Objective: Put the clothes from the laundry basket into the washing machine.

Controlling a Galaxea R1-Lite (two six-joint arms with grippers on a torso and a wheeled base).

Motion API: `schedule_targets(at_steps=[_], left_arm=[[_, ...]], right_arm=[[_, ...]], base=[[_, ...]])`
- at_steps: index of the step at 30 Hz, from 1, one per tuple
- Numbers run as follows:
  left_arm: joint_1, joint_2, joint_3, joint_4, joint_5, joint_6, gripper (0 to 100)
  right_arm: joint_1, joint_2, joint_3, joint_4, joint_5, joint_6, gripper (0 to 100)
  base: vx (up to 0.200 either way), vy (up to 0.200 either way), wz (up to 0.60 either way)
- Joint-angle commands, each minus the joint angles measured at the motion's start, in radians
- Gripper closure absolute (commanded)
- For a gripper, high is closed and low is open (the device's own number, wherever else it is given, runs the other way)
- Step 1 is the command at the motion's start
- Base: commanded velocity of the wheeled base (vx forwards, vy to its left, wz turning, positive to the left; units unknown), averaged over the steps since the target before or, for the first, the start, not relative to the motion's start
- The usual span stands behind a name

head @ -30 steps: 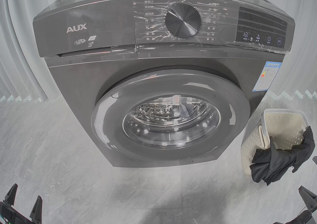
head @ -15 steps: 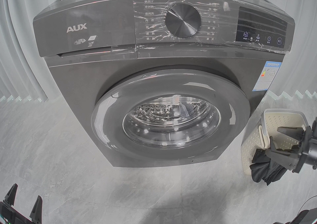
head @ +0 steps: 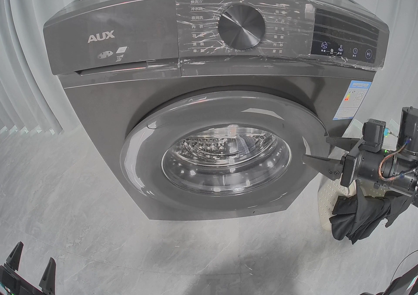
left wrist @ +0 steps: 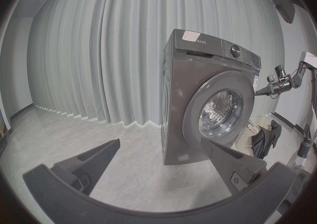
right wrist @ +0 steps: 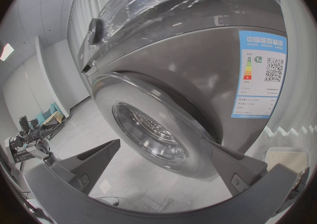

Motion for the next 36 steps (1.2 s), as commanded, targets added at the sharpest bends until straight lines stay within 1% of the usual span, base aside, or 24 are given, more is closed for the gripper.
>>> schedule_targets(at_steps=[1,3,8,12,15,20,25,32,36], left_arm=[[0.0,-0.018,0.016,0.0,0.001,0.0,0],[0.0,-0.018,0.016,0.0,0.001,0.0,0],[0.0,-0.018,0.016,0.0,0.001,0.0,0],[0.0,-0.018,0.016,0.0,0.001,0.0,0],[0.0,-0.018,0.016,0.0,0.001,0.0,0],[0.0,-0.018,0.016,0.0,0.001,0.0,0],[0.0,-0.018,0.016,0.0,0.001,0.0,0],[0.0,-0.018,0.016,0.0,0.001,0.0,0],[0.0,-0.018,0.016,0.0,0.001,0.0,0]], right_arm=[[-0.035,0.026,-0.03,0.003,-0.006,-0.001,0],[-0.049,0.024,-0.033,0.003,-0.006,-0.001,0],[-0.057,0.021,-0.038,0.002,-0.009,-0.001,0],[-0.092,0.02,-0.052,0.006,-0.006,-0.004,0],[-0.095,0.018,-0.058,0.009,0.0,-0.001,0],[-0.08,0.038,-0.043,0.005,0.005,-0.001,0],[-0.067,0.073,-0.046,0.002,0.04,0.0,0],[-0.063,0.092,-0.043,0.002,0.048,0.0,0],[-0.061,0.076,-0.02,0.008,0.074,0.0,0]], base=[[0.0,0.0,0.0],[0.0,0.0,0.0],[0.0,0.0,0.0],[0.0,0.0,0.0],[0.0,0.0,0.0],[0.0,0.0,0.0],[0.0,0.0,0.0],[0.0,0.0,0.0],[0.0,0.0,0.0]])
